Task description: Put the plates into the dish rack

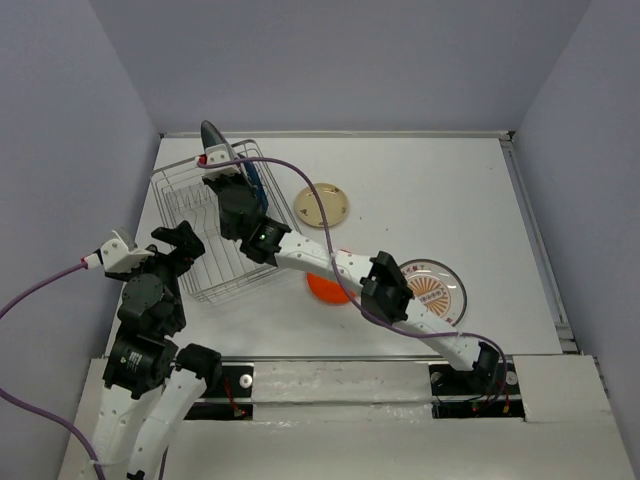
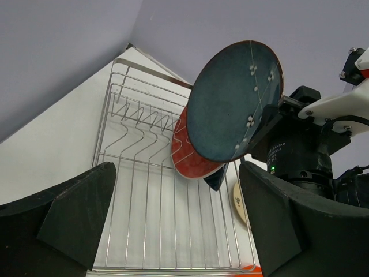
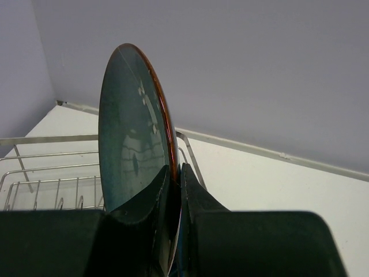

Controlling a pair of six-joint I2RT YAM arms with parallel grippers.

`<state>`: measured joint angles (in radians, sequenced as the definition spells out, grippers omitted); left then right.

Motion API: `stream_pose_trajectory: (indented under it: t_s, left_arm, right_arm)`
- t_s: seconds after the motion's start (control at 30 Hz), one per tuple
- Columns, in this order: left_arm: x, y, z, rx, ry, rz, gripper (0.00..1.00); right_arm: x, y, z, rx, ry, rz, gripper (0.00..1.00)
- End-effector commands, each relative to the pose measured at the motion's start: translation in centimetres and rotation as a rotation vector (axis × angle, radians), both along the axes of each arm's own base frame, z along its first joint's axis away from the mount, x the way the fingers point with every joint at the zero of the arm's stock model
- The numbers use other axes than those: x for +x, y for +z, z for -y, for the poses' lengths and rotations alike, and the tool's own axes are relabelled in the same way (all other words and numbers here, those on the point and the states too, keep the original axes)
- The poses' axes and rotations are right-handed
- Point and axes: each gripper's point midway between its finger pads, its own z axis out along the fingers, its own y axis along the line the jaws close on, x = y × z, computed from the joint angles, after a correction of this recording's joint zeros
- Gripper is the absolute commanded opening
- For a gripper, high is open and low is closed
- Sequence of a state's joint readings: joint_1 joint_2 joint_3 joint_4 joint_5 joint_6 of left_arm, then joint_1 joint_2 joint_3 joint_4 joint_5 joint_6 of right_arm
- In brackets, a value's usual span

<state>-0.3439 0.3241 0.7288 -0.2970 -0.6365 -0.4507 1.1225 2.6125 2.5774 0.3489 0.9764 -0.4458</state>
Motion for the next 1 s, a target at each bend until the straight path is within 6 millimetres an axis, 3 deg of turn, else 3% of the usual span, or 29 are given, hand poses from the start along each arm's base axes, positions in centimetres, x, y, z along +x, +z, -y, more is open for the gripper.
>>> stream_pose_trajectory:
  t_s: [0.0,0.5,0.97]
  left_arm:
    - [-0.2,2.2,-0.2,-0.030,0.010,0.063,0.99]
    - [-0.3,2.1,-0.1,-0.031,0.008,0.063,0.99]
    - [0.1,1.8,-0.2,-0.026,0.010,0.052,0.99]
  right_arm:
    - [0.3,3.6,2.2,0.219,-0.078,0.073,0.07]
    - [0.5,-2.1,1.2,0.098,-0.112,0.048,0.07]
    - [-0.8,-4.7,-0.2,0.102,-0.088,0.032,0.08]
